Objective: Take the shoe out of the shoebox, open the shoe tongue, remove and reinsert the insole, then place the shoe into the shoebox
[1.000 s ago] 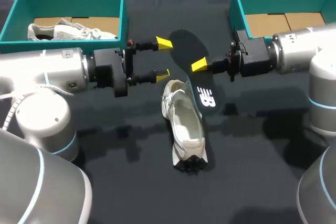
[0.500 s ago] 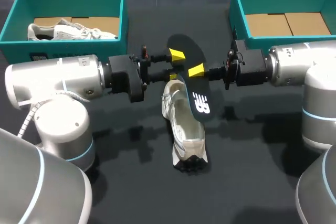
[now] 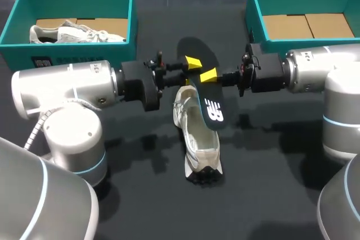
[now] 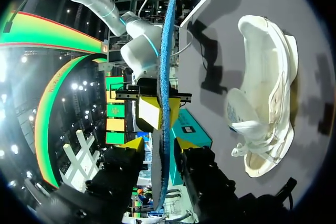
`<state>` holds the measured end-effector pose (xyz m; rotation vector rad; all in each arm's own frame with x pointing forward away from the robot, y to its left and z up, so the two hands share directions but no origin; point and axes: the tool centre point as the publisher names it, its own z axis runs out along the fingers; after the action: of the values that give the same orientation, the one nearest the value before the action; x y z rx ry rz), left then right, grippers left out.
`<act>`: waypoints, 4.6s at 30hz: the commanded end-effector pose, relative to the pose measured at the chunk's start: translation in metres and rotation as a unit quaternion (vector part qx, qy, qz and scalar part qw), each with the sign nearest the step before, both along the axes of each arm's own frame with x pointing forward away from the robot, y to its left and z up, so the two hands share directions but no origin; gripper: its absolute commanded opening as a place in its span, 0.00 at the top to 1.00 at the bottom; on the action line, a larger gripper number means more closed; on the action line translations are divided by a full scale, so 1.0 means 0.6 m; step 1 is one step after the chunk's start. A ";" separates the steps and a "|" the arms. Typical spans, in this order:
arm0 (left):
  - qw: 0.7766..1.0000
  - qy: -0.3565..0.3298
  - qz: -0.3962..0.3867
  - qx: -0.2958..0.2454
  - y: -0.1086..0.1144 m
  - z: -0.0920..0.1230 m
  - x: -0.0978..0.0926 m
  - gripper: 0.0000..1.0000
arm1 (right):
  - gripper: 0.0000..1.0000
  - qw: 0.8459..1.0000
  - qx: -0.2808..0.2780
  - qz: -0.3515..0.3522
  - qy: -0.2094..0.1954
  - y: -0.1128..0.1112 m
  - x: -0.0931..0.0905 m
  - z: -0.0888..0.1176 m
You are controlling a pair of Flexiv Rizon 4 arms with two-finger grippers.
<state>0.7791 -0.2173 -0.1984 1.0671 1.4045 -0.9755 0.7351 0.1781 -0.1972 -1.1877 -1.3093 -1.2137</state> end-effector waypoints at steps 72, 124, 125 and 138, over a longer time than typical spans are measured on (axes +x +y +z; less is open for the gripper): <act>0.996 0.069 -0.027 0.041 0.111 0.026 -0.098 1.00 | 0.00 0.949 -0.089 0.172 -0.247 -0.096 -0.017 -0.028; 0.863 0.501 -0.062 0.002 0.066 0.042 -0.290 1.00 | 0.00 0.773 -0.196 0.355 -0.489 -0.220 -0.115 -0.142; 0.856 0.513 -0.061 -0.002 0.066 0.037 -0.295 1.00 | 0.00 0.758 -0.216 0.369 -0.493 -0.214 -0.115 -0.147; 0.806 0.591 -0.027 -0.019 0.060 0.008 -0.319 1.00 | 0.00 0.672 -0.253 0.364 -0.594 -0.199 -0.145 -0.190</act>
<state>0.5907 -0.1789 -0.1957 0.3812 2.3035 -1.8668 0.6598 0.0632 -0.3121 0.1573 -2.8129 -0.9219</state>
